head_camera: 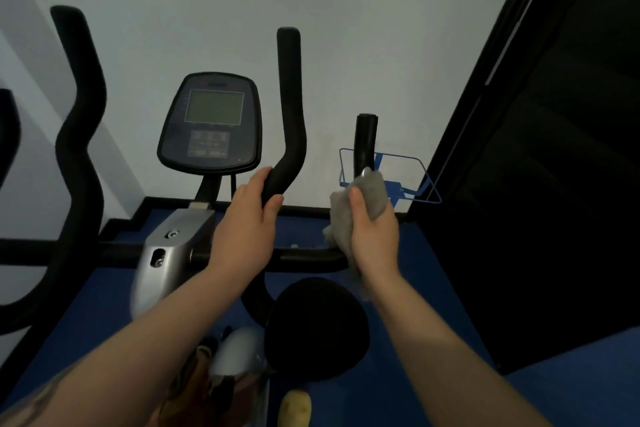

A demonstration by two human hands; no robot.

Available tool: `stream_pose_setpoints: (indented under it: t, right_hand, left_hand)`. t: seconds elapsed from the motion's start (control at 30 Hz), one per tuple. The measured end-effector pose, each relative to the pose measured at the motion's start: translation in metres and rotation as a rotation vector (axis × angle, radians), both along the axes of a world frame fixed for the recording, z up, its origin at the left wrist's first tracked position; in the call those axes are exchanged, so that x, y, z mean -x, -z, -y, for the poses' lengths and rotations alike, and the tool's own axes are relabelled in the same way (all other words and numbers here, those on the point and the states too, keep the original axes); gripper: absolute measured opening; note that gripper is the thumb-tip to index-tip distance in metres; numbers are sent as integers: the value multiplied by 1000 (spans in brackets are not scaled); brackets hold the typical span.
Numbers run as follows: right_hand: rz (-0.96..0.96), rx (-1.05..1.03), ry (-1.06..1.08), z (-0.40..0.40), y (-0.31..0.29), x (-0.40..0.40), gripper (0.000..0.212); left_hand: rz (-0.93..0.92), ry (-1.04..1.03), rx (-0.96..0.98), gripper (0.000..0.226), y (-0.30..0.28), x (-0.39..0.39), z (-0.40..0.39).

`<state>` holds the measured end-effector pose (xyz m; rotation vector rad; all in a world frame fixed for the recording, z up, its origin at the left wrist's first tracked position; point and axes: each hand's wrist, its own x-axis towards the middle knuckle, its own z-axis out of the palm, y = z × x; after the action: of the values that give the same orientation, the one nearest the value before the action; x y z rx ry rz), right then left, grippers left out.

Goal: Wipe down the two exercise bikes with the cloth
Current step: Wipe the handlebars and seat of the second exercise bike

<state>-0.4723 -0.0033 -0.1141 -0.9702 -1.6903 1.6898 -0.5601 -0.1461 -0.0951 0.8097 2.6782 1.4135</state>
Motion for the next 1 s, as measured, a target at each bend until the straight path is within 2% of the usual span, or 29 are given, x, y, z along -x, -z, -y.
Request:
stream_pose_setpoints:
  t: [0.07, 0.17, 0.27, 0.33, 0.4, 0.43, 0.47, 0.5, 0.57, 0.63, 0.7, 0.77, 0.8, 0.93, 1.0]
  right_hand:
    - [-83, -216, 28, 9, 4, -12, 28]
    - [-231, -407, -22, 3, -23, -11, 24]
    - [-179, -312, -285, 0, -49, 1, 24]
    - [-70, -200, -491, 0, -47, 6, 31]
    - [75, -37, -674, 6, -45, 5, 48]
    - [90, -28, -730, 7, -44, 3, 55]
    - [65, -135, -746, 5, -44, 0, 51]
    - [40, -346, -741, -3, -45, -3, 41]
    - [153, -928, -796, -25, -51, -13, 30]
    - [371, -1506, -935, -42, -50, -23, 44]
    - [509, -1801, -1002, -43, -42, -30, 58]
    - [565, -1821, -1063, -33, -36, -24, 61]
    - [567, -1760, -1107, -24, -36, -14, 61]
    - [516, -1218, -1412, 14, -44, 23, 54]
    - [481, -1198, -1430, 11, -43, 23, 54]
  left_hand:
    - [-4, -8, -18, 46, 1, -2, 1]
    - [4, -18, -17, 44, 1, -2, -1]
    - [5, -24, -33, 43, 1, -3, 1]
    - [17, -28, -53, 41, 3, -2, 1]
    - [40, -41, -94, 40, 3, 0, 1]
    - [40, -47, -104, 40, 3, 0, 1]
    - [31, -56, -98, 40, 4, -2, 2]
    - [14, -69, -82, 40, 6, -5, 4]
    - [-15, -127, -68, 42, 11, -17, 9]
    - [-47, -200, -107, 42, 18, -34, 18]
    - [-120, -265, -33, 41, 24, -42, 26]
    - [-141, -322, 80, 42, 28, -44, 29]
    - [-124, -334, 97, 43, 27, -43, 29]
    - [-43, -282, 151, 45, 27, -39, 31]
    - [-26, -244, 186, 45, 28, -35, 36]
